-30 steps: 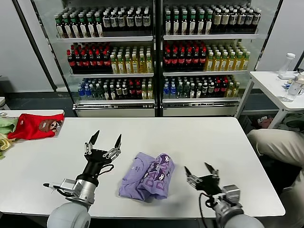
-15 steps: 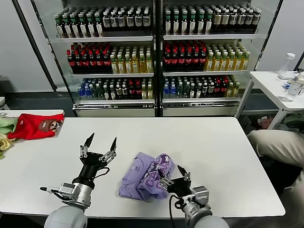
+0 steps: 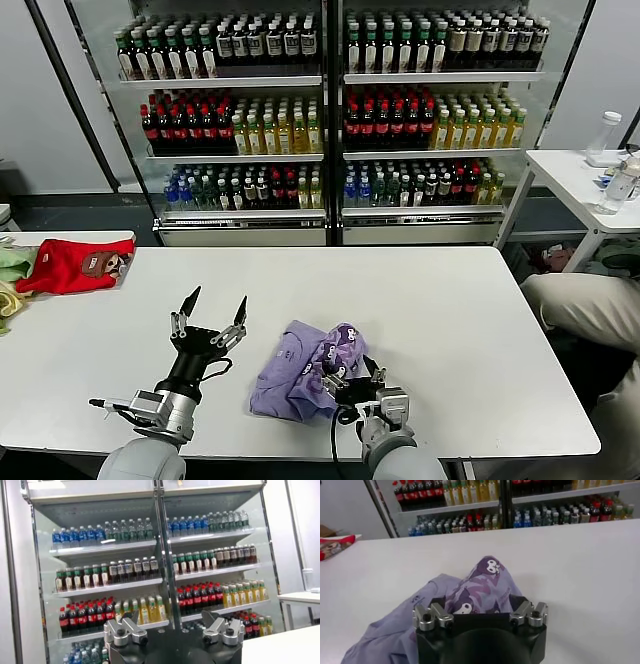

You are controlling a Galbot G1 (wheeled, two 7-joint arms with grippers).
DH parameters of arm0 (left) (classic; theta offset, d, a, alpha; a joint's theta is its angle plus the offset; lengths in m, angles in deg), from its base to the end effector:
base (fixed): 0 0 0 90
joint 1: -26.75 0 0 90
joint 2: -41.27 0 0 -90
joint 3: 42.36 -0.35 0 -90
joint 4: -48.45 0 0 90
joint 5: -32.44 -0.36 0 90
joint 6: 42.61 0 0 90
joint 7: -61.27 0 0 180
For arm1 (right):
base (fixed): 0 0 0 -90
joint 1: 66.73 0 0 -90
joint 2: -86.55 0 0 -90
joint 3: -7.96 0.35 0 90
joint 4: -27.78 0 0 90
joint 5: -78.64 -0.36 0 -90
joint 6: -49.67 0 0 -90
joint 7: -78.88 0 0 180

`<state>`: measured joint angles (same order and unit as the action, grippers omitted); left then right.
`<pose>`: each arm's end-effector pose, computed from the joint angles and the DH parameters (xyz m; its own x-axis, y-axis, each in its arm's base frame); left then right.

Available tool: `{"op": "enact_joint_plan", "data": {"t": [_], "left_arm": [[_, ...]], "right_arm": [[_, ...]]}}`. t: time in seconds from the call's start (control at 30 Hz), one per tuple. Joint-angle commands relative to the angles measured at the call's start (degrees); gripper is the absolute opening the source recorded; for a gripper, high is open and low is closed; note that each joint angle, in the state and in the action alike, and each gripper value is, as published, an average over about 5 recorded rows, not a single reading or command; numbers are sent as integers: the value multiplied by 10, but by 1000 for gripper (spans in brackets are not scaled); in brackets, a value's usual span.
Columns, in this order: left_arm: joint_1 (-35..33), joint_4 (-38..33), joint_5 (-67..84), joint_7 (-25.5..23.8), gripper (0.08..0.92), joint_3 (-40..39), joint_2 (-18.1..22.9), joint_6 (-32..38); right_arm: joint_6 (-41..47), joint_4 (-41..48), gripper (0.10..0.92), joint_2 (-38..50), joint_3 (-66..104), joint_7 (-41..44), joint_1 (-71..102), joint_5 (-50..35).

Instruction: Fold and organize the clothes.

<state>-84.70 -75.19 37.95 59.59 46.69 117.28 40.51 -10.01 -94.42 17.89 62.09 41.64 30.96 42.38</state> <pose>0.2250 0.0316 -0.2467 -0.9840 0.1633 -0.0711 0.1533 0.9798 0.1282 0.2162 0.1087 -0.2434 -0.8608 -0.2501 0.4433 -0.2021 0.9673 0.1533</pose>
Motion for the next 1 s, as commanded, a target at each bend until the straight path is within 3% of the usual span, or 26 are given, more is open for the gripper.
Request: {"op": "enact_joint_plan", "data": {"t": [0.03, 0.73, 0.87, 1.0], "left_arm": [[-3, 3, -7, 1, 823, -5, 2, 4], [-6, 6, -14, 5, 823, -5, 3, 9], [-7, 7, -18, 7, 823, -8, 4, 10], [-10, 7, -21, 9, 823, -10, 4, 13]], "right_arm": [[-3, 15, 788, -11, -17, -35, -15, -24], [-2, -28, 199, 30, 69, 20, 26, -29], [9, -18, 141, 50, 121, 85, 29, -46], [15, 2, 136, 78, 170, 189, 30, -56]]}}
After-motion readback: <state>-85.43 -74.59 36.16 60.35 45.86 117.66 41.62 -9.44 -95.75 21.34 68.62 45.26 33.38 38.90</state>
